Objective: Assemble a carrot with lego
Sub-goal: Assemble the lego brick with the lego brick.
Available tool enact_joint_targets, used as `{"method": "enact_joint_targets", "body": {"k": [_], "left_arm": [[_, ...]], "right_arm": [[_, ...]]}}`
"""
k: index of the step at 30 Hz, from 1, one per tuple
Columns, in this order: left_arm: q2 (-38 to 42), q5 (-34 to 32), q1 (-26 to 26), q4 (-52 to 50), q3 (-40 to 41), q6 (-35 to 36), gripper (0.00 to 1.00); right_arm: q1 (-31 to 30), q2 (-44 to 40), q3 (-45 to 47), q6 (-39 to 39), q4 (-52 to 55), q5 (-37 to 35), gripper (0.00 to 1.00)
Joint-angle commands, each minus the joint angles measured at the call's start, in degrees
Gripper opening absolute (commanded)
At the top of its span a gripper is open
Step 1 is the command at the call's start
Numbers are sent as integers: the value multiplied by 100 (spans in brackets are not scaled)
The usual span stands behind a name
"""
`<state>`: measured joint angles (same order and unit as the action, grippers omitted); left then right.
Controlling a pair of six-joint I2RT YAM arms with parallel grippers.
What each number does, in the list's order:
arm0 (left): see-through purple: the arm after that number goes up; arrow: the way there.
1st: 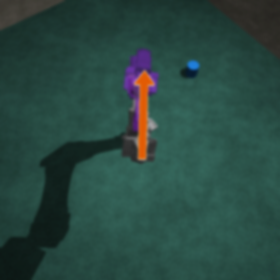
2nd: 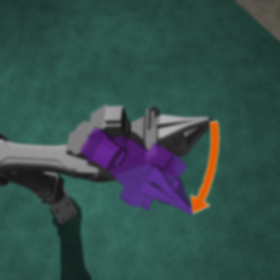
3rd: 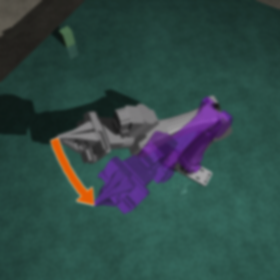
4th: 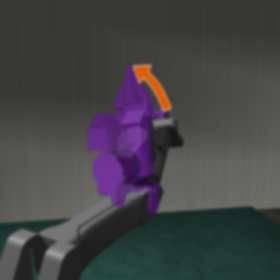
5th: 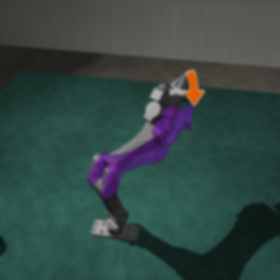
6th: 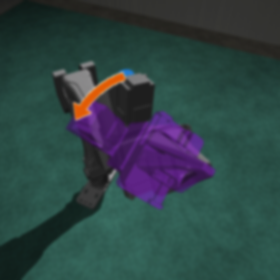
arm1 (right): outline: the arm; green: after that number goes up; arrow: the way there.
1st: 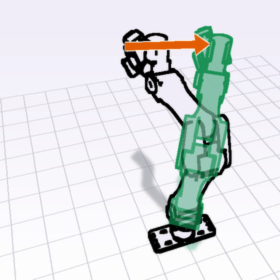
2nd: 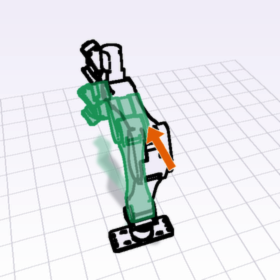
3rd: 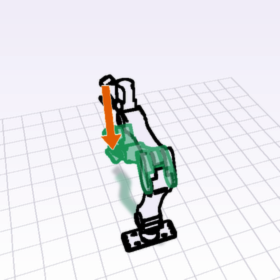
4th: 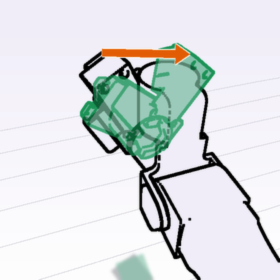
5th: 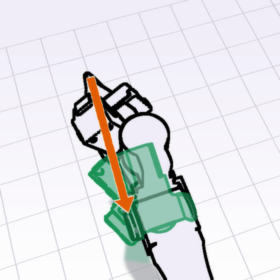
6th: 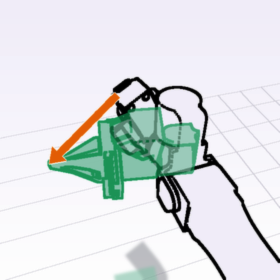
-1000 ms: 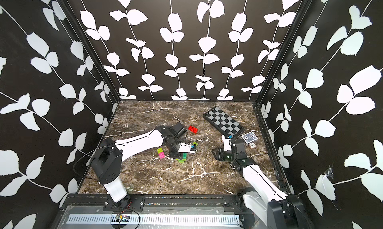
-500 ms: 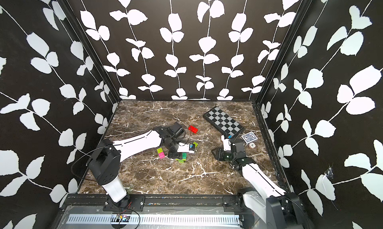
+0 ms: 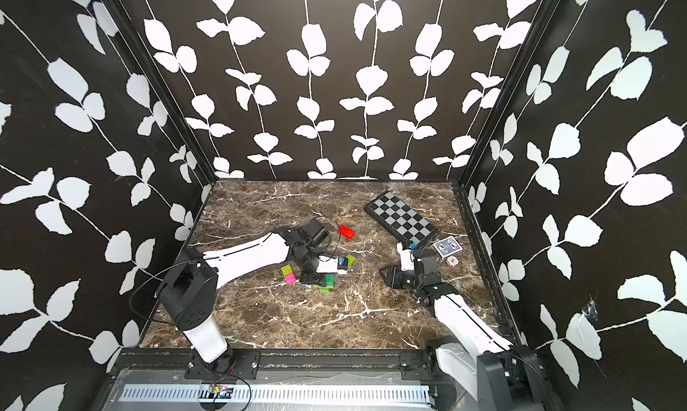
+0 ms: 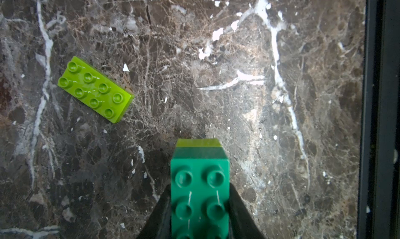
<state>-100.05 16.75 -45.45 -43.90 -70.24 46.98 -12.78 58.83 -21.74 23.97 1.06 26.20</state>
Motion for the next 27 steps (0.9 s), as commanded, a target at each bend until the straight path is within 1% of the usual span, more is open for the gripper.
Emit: {"method": "enact_joint_targets", "body": {"k": [1, 5, 8, 14, 17, 19, 20, 21, 22, 24, 27], "left_arm": [[-471, -578, -56, -895, 294, -197, 35], [-38, -218, -50, -580, 164, -466, 46], [205, -25, -45, -461, 129, -585, 52], [562, 124, -22, -221, 32, -892, 60], [821, 387, 71, -93, -41, -1100, 62], [1023, 619, 181, 64, -49, -1326, 62], [1129, 670, 236, 190, -15, -1508, 62], [1227, 557, 257, 399, 27, -1800, 62], [1296, 382, 271, 539, 48, -2040, 62], [1376, -59, 343, 763, 23, -2874, 61], [1237, -330, 577, 630, -302, -3877, 61]], "right_arm": [[-32, 2, 88, 3, -157, 61, 53], [-32, -95, 30, 4, -107, 23, 54], [-47, -101, -8, 37, -114, 26, 54], [-139, -68, -134, 73, -171, -36, 55], [-331, 97, -314, 53, -379, -233, 57], [-555, 357, -493, -28, -646, -531, 58], [-708, 566, -594, -123, -830, -753, 60], [-857, 811, -712, -213, -1014, -988, 61], [-990, 1043, -812, -297, -1213, -1181, 63], [-1241, 1677, -1055, -484, -1764, -1631, 67], [-1440, 2651, -1546, -735, -2421, -1955, 73]]}}
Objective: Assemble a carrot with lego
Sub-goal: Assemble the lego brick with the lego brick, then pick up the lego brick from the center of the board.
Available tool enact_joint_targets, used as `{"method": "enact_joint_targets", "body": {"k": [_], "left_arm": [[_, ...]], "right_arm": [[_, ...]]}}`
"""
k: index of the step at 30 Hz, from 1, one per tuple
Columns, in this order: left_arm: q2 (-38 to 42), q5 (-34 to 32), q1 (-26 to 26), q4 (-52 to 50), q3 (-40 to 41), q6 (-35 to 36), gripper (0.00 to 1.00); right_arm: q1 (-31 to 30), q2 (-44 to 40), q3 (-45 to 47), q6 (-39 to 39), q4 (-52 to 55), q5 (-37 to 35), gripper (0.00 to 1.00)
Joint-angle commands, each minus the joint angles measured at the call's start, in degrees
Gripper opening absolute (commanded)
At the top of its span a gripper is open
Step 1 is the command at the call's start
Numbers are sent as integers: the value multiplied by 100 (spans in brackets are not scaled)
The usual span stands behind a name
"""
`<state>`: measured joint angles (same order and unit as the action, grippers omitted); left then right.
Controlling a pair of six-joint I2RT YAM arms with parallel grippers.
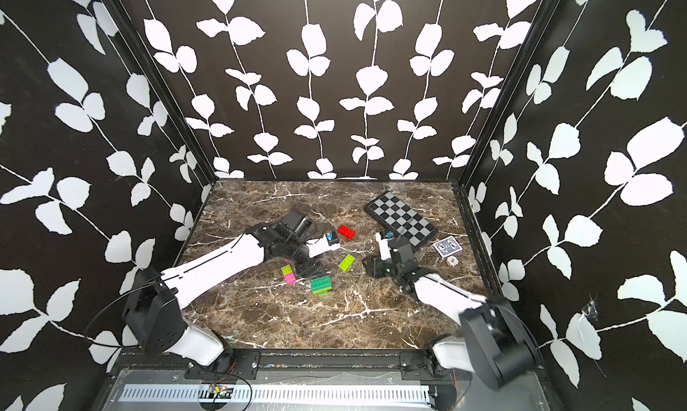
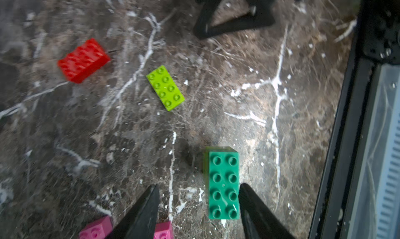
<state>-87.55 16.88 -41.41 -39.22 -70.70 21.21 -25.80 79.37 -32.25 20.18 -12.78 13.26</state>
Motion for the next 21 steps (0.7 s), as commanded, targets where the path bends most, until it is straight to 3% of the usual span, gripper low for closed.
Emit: {"method": "enact_joint_targets", "body": {"k": [1, 6, 13, 21], "left_arm": [[-56, -449, 329, 144, -325, -1546, 61], [33, -755, 612, 355, -382, -1998, 61], [106, -896, 669, 278, -442, -1843, 61], [115, -1047, 697, 187, -413, -1704, 61]], "right_arm": [[-174, 915, -690, -431, -1123, -702, 75], [-223, 2364, -1709, -697, -1365, -782, 78], [-229, 3242, -2638, -930, -860, -673, 77], [-249, 3828, -3304, -1152, -263, -557, 68]]}}
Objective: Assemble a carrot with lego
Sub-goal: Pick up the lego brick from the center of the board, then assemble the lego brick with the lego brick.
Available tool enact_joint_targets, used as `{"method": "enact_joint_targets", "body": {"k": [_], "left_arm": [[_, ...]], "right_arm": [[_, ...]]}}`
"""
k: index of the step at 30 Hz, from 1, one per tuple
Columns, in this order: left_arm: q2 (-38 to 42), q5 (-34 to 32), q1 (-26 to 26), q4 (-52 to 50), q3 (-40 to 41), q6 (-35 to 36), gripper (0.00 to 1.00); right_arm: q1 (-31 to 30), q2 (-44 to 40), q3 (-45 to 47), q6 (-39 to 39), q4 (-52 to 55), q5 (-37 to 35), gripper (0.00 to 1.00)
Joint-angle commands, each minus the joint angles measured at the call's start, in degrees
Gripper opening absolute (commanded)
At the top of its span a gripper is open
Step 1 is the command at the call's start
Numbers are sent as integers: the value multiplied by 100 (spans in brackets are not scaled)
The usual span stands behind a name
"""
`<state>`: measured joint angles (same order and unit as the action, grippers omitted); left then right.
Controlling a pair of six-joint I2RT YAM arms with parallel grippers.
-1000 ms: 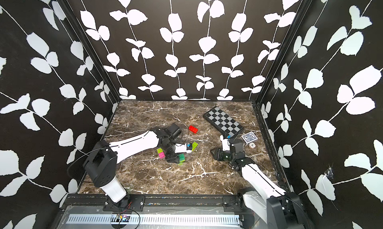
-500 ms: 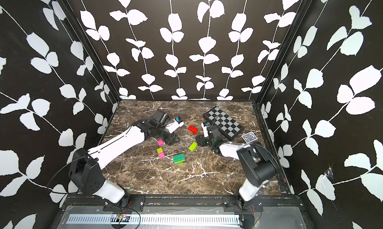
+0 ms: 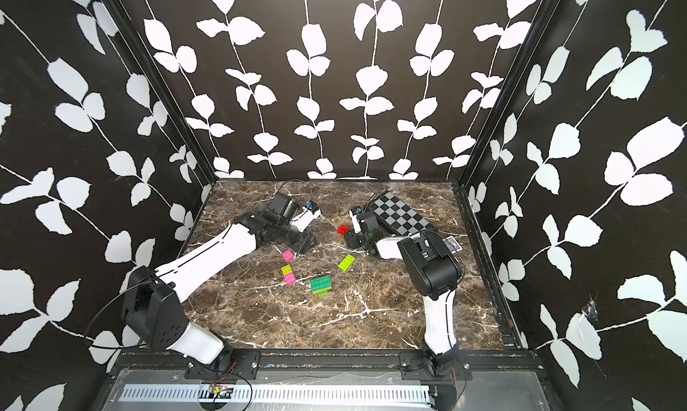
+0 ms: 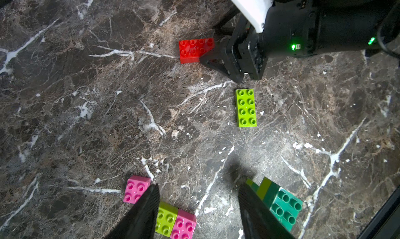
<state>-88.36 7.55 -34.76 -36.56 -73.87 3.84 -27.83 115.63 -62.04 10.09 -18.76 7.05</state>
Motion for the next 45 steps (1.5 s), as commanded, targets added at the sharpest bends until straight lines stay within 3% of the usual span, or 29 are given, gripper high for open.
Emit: {"method": "enact_joint_targets", "body": {"k": [1, 14, 20, 25, 28, 33, 39, 45], "left_arm": [[205, -131, 35, -91, -90, 46, 61], [301, -175, 40, -71, 192, 117, 61], [345, -190, 117, -156, 306, -38, 61], [586, -43, 473, -394, 445, -304, 61], [849, 99, 814, -374, 659, -449, 61], [1267, 254, 1308, -145, 983, -659, 60], [1465, 206, 1785, -17, 1032, -737, 60], [1471, -72, 1845, 6, 1009, -634, 60]], "right_arm": [[-55, 265, -486, -183, 537, 110, 66], [-51, 799, -1509, -214, 1620, 301, 46], [-14, 514, -1418, -388, 1539, 540, 25], [60, -884, -320, -1254, 1073, 905, 18], [146, -1826, 236, -2051, 1132, 1907, 17], [68, -2689, 210, -3884, 2809, 3627, 19], [-375, -2976, -150, -5319, 4178, 3959, 22], [-971, -2744, -524, -5823, 4730, 3764, 27]]}}
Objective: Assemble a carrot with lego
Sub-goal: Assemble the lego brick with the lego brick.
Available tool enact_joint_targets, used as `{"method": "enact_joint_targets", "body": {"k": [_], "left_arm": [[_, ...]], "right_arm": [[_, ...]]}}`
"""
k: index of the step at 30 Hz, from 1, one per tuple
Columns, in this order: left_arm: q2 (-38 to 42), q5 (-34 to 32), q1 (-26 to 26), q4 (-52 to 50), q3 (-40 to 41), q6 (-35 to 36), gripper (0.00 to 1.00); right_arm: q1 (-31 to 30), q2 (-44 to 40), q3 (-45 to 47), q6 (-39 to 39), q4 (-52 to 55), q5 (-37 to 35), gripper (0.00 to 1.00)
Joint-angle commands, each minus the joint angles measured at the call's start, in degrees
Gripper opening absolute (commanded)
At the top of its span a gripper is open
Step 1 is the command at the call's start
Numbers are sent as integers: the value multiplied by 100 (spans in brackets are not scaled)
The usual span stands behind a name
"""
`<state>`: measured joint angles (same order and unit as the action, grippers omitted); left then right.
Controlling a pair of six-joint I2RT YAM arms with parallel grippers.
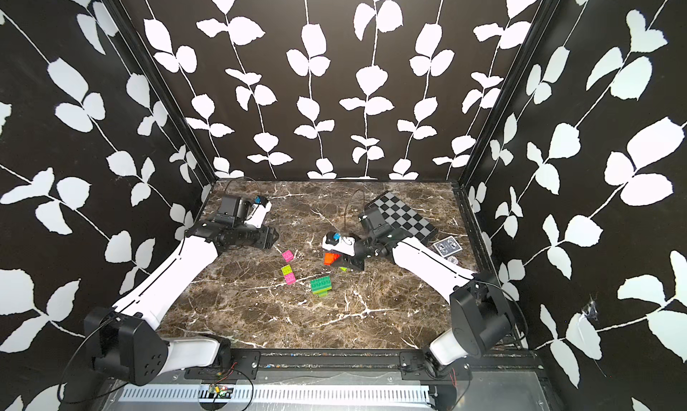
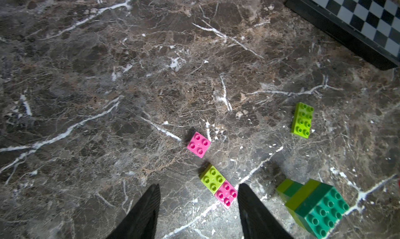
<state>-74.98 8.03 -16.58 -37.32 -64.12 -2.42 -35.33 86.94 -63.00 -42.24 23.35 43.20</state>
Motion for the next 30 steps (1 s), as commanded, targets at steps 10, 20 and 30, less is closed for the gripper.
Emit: {"method": "enact_joint_targets", "body": {"k": [10, 20, 30], "left_arm": [[53, -118, 32, 74, -8, 0, 59], [-44, 122, 34, 60, -61, 45, 59], [-126, 282, 32, 50, -66, 81, 59]], "right_arm": [[-788, 822, -983, -1044, 1194, -237, 25], [-837, 1289, -1176, -1106, 1135, -119, 24], [-842, 1595, -1465, -1209, 1408, -58, 22]]}}
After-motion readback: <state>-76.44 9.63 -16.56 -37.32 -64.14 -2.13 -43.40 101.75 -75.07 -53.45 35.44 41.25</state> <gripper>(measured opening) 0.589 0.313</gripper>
